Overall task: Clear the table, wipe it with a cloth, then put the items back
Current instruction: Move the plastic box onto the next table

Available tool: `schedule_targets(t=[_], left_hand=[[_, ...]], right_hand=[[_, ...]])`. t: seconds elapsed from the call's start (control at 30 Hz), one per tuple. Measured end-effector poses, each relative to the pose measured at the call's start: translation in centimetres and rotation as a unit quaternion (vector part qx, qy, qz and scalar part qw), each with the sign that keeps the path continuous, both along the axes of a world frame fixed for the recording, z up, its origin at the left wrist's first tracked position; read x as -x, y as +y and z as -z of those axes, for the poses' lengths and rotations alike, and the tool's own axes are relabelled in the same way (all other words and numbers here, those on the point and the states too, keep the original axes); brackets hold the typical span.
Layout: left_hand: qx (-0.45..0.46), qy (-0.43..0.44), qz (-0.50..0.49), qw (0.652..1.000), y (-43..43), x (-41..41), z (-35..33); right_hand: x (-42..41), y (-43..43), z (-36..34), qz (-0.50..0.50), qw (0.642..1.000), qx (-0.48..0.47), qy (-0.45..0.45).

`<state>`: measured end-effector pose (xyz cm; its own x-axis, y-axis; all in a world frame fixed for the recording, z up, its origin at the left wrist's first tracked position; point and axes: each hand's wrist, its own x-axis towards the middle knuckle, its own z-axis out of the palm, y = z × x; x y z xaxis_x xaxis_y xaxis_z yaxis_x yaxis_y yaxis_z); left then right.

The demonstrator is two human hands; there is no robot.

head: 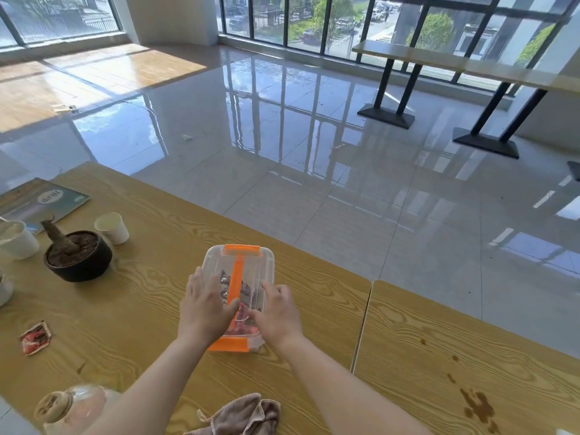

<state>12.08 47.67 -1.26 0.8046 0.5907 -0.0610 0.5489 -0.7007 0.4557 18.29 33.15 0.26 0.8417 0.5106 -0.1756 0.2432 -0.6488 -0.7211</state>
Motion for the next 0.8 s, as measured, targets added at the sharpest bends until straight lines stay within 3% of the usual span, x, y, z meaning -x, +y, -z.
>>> schedule_targets(t=[0.17, 0.8], left_hand=[[-0.082, -0.009, 0.059, 0.995, -2.1, -0.4, -0.4], [-0.126, -0.012, 0.274, 0.953, -16.5, -0.9, -4.4]], right_hand=[[-0.4, -1.6, -0.4, -0.008, 1.0, 0.007, -0.019], [1.8, -20.1, -4.0, 0.066, 0.973, 0.118, -0.186]])
